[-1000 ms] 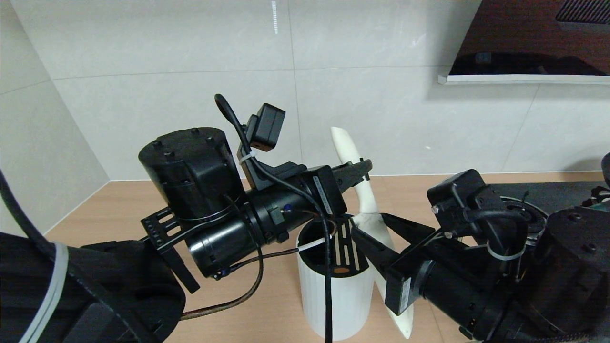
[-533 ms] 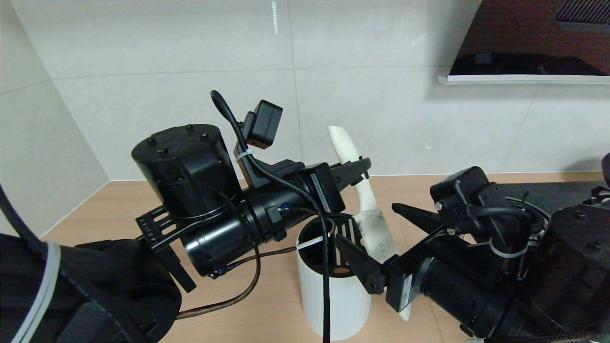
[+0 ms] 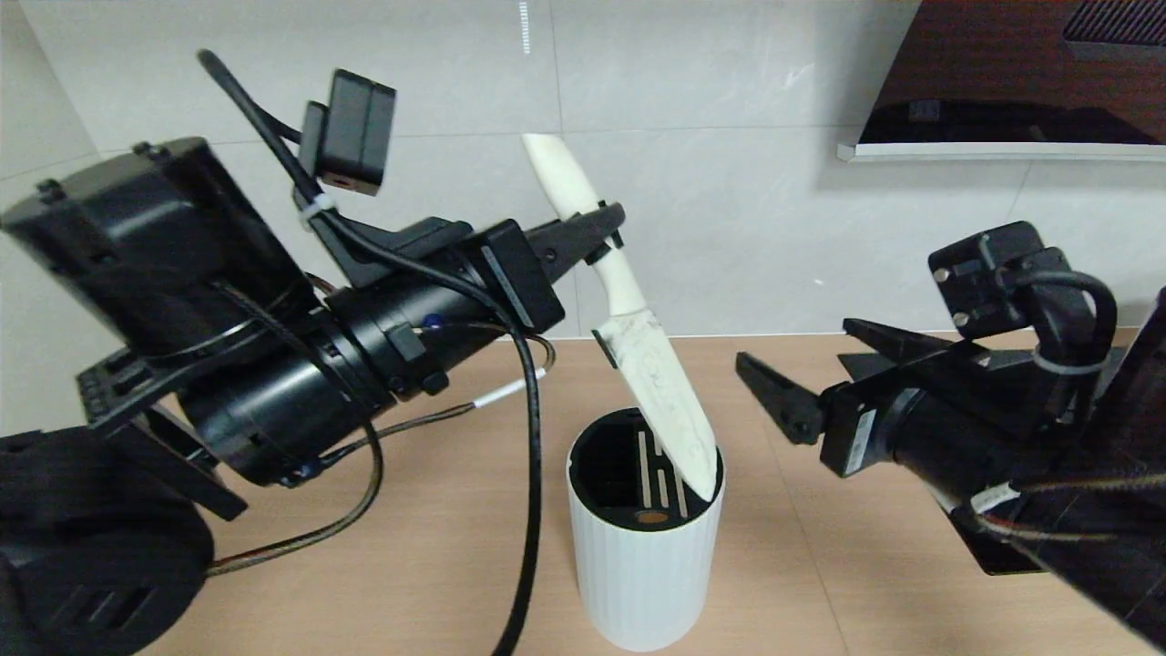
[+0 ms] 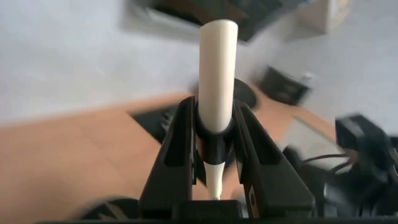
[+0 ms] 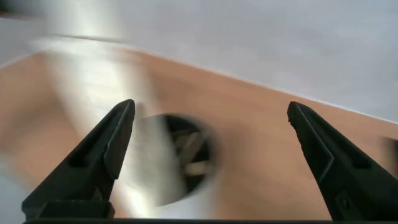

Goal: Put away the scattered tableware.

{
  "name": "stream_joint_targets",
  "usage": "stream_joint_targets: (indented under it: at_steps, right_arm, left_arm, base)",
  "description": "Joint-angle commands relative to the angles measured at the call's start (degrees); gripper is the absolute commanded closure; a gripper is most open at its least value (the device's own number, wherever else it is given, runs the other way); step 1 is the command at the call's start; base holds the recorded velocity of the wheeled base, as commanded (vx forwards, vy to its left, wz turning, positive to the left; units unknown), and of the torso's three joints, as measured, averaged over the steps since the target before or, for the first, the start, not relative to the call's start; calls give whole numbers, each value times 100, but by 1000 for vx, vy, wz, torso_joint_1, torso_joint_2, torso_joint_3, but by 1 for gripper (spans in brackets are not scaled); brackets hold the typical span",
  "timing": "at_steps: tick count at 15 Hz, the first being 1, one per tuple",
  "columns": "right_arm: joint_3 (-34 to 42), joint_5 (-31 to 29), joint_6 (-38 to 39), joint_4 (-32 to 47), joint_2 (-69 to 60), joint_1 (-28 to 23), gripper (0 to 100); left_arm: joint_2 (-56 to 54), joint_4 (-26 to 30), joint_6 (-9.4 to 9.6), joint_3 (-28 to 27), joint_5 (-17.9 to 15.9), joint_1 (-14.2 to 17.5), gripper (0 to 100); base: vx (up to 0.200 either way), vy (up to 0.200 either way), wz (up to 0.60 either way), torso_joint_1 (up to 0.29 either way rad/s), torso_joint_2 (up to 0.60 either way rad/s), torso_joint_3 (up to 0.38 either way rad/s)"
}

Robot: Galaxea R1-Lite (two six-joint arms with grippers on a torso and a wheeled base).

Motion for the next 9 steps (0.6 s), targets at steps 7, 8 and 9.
stream_joint_targets:
  at_steps: [7,8,9]
  right_arm:
    - [-375,15,-43,1054,-523,-1656,0]
    - [-375,15,-43,1054,-479,-1709,0]
    - [-375,15,-43,1054,-435,-1709,0]
  left_arm:
    - [-279,-22,2209,467,-6,218,100]
    - [-271,-31,2376,582,3,200,100]
    - [-271,-31,2411,643,-6,174,100]
  base:
    - [0,0,0,0,0,0]
    - [0,0,0,0,0,0]
    - [0,0,0,0,0,0]
